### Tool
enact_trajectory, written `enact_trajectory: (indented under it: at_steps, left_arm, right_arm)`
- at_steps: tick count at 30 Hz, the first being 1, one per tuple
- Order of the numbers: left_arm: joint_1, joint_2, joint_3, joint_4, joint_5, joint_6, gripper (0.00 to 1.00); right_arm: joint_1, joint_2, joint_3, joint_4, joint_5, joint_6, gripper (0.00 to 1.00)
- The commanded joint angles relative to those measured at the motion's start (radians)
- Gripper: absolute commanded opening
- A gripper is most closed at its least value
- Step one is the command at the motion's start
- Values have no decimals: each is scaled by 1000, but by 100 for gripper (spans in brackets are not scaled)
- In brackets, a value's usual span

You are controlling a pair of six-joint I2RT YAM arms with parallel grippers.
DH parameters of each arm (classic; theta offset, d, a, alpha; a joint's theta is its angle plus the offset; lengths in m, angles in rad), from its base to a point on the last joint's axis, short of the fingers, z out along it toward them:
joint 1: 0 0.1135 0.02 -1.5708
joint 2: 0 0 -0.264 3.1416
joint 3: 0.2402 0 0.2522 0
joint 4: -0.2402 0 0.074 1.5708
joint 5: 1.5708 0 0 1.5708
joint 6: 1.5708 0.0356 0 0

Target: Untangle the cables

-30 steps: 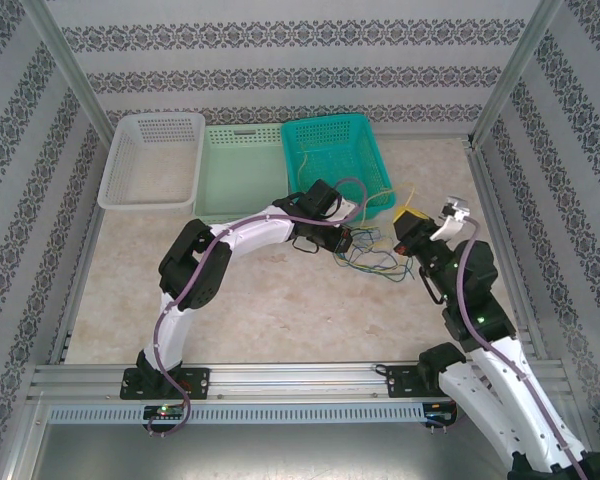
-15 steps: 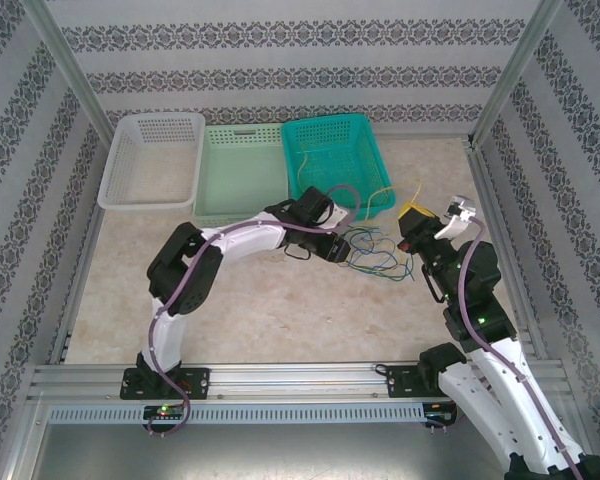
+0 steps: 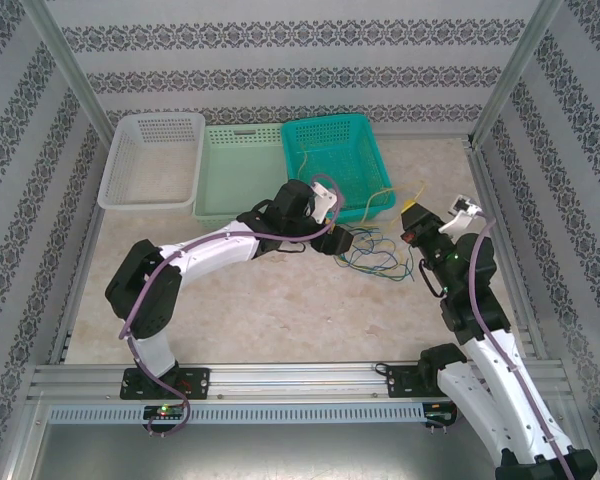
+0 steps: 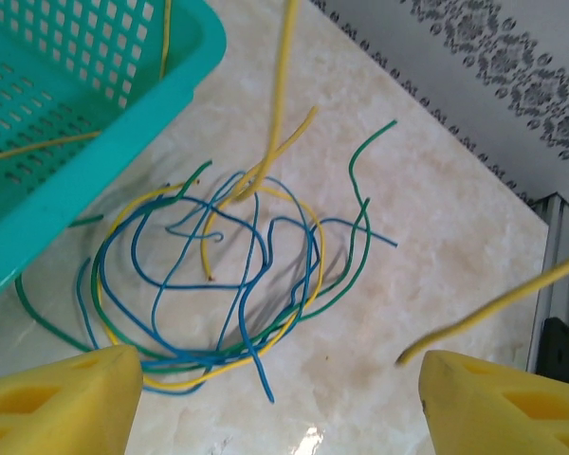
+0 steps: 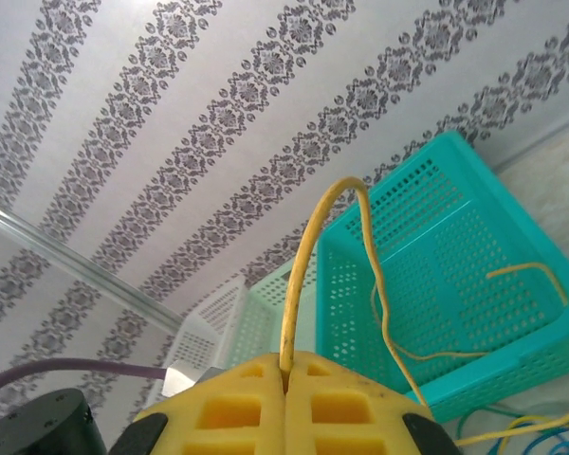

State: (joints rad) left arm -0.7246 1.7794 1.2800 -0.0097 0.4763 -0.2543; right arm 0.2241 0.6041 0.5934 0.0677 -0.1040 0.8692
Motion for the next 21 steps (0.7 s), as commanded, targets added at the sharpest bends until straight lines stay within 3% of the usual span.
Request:
enact_trajectory:
  at_steps: [1,9,16,21]
  left_arm:
    - [4,11,-6,132,3,-52,78]
    - [4,54,15,210,11,-112,77]
    - [2,104,31,274,31,-159,76]
    - [3,113,43,276,-22,-159,72]
  right_arm:
    - [-8,5,-33,98,-42,135,0]
    - [-8,-18,-58,125,-57,235,0]
    - [-9,1,-146,304,-60,411,0]
    - [-9,27,-189,409,-63,495,0]
